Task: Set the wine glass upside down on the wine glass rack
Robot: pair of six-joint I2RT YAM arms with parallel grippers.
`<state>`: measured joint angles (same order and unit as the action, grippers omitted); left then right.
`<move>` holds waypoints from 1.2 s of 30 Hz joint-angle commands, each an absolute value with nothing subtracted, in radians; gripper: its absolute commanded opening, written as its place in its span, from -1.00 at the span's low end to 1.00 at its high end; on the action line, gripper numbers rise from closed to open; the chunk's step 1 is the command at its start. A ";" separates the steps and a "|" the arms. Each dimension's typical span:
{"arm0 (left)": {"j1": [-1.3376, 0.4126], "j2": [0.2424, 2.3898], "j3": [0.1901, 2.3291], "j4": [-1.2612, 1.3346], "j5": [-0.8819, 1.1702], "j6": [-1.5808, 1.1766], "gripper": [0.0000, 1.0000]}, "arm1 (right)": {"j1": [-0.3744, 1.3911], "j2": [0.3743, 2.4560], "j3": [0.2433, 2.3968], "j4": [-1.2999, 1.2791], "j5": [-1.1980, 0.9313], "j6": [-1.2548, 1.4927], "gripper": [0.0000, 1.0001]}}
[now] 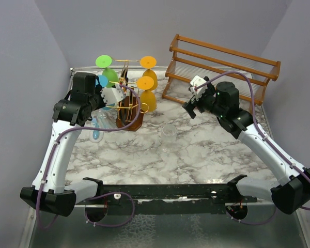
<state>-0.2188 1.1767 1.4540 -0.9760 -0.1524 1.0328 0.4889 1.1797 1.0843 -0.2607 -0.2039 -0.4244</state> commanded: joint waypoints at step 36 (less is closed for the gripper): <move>-0.227 1.152 1.518 -1.052 -0.229 1.041 -0.96 | 0.475 1.160 1.071 -0.234 -0.236 -0.437 1.00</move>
